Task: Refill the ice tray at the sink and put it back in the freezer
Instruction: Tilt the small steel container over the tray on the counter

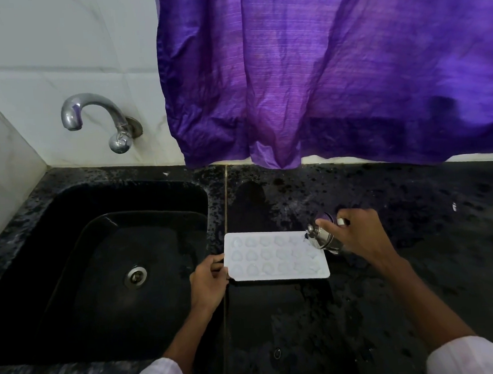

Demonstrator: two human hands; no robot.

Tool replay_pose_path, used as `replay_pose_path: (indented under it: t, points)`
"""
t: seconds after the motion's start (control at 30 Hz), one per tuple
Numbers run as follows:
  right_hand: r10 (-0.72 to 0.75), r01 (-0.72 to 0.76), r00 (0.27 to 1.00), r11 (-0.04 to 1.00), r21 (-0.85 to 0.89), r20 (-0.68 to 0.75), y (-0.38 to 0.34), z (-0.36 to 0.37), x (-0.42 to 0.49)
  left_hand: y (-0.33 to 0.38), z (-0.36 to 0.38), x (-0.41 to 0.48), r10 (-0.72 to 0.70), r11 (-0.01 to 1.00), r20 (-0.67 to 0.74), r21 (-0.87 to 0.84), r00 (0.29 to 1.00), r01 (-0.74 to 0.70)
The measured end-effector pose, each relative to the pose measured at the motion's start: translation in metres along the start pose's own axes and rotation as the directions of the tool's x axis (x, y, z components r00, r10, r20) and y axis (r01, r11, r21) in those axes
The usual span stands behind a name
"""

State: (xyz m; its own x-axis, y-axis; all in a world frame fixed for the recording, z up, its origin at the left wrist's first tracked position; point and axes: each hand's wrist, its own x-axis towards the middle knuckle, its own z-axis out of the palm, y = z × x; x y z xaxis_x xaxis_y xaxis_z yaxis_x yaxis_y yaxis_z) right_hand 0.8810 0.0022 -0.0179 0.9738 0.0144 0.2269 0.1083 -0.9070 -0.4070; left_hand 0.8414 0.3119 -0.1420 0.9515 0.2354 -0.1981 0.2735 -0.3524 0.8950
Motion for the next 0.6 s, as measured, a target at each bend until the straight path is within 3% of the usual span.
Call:
replay_pose_path:
  t: [0.6]
  points:
    - [-0.026,0.024,0.999,0.999,0.049,0.031,0.001,-0.004,-0.025,-0.002,-0.001,0.004,0.010,0.999,-0.013,0.046,1.000,-0.010]
